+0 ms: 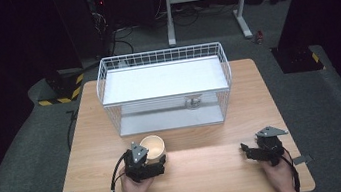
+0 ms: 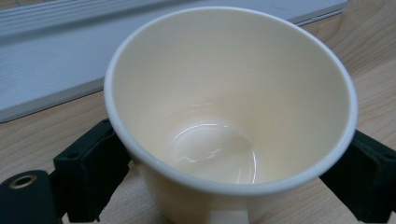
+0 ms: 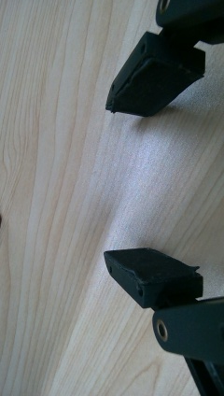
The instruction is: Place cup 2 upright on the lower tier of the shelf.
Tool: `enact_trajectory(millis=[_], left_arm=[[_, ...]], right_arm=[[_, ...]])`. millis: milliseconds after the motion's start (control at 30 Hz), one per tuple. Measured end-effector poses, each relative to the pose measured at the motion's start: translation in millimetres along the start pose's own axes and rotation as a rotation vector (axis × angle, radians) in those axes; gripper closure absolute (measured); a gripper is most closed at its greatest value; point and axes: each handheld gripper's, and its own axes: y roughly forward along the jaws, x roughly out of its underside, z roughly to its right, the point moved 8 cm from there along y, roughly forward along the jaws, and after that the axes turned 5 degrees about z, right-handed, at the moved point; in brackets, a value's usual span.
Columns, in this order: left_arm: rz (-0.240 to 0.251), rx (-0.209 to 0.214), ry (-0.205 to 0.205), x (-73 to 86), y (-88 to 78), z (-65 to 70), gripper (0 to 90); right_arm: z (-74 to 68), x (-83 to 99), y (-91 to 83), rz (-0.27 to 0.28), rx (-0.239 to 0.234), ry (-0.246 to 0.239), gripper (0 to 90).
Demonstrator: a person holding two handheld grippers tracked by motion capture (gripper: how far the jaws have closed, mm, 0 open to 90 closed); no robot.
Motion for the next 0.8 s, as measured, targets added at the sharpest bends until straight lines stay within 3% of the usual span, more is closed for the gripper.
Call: enact_trajectory(millis=[367, 800], left_arm=[[0.019, -0.032, 0.015, -0.7, 3.6, 0.4, 9.4], [0.015, -0.037, 0.014, -2.0, 4.1, 0.2, 9.6]], right_arm=[[0.0, 0.0, 0.0, 0.000, 0.000, 0.001, 23.6], [0.0, 0.0, 0.0, 0.000, 0.000, 0.001, 23.6]])
